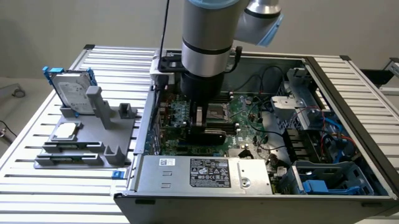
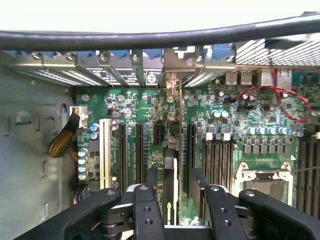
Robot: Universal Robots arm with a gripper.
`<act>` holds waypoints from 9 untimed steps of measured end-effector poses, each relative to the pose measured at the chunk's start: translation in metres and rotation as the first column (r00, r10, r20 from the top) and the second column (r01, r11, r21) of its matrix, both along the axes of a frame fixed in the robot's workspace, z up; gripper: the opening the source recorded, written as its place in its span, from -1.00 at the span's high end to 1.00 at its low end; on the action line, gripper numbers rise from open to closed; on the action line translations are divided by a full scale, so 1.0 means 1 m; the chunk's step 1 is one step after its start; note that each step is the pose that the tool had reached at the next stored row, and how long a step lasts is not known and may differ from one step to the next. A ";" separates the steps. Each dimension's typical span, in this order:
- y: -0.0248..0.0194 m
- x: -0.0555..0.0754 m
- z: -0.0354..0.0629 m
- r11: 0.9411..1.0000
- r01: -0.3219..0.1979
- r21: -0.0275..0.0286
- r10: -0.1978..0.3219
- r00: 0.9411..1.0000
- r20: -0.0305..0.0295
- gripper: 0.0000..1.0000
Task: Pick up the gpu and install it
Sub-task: 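Insert the gpu into the slot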
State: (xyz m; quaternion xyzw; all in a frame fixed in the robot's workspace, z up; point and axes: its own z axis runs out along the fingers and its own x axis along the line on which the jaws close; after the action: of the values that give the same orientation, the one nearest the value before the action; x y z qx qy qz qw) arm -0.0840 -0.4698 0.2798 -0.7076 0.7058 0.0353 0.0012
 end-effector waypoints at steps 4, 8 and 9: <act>0.0008 0.000 0.0165 1.000 0.000 0.000 0.000 1.000 -0.002 0.19; 0.0011 0.000 0.0226 1.000 0.000 0.000 0.000 1.000 -0.005 0.23; 0.0011 0.000 0.0229 1.000 0.000 0.000 0.000 1.000 -0.006 0.36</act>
State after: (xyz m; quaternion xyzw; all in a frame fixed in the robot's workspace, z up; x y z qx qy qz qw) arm -0.0841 -0.4687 0.3028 -0.7074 0.7058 0.0376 -0.0009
